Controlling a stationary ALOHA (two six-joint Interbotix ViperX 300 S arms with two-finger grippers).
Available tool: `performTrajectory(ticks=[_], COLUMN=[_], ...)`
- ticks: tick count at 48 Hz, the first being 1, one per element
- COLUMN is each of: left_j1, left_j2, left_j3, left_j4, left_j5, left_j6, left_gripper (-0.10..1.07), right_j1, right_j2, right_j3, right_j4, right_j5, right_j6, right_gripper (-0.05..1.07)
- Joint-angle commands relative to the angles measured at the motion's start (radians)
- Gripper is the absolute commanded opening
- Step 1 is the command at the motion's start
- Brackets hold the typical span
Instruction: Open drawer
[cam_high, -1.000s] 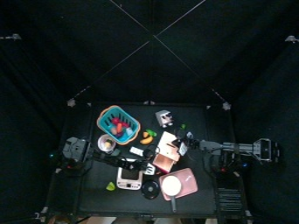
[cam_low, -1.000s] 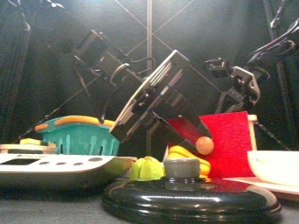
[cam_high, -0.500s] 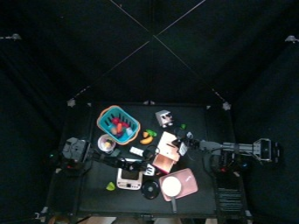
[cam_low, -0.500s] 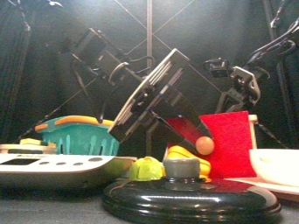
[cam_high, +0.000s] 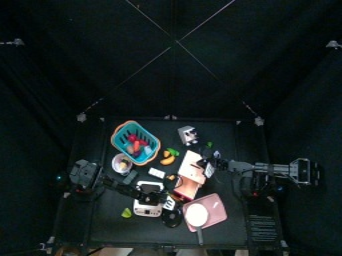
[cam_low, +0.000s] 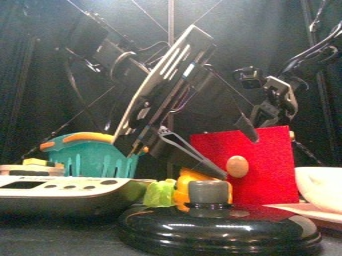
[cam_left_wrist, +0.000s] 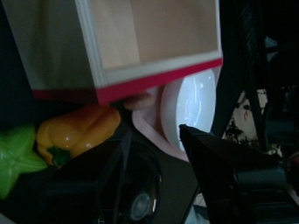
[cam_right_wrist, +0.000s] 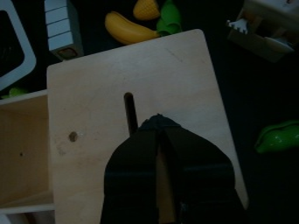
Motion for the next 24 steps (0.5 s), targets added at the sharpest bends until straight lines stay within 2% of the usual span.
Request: performTrajectory(ticks=[1, 24], left_j1=[0.009, 0.017], left_j2=[-0.023, -0.084], left_j3=[-0.005, -0.008], left_j4=[0.020, 0.175], left_j5=[-0.023, -0.061], left_j6=[0.002, 0.003], left_gripper=[0.87, 0.87], right_j1=[-0.006, -0.006], right_j2=[0.012, 0.012], right_j3=[0.017, 0.017], right_j4=[0.002, 0.002], right_j5=[0.015, 0.014], right_j6=[0.002, 0.002], right_gripper=[0.29, 0.29])
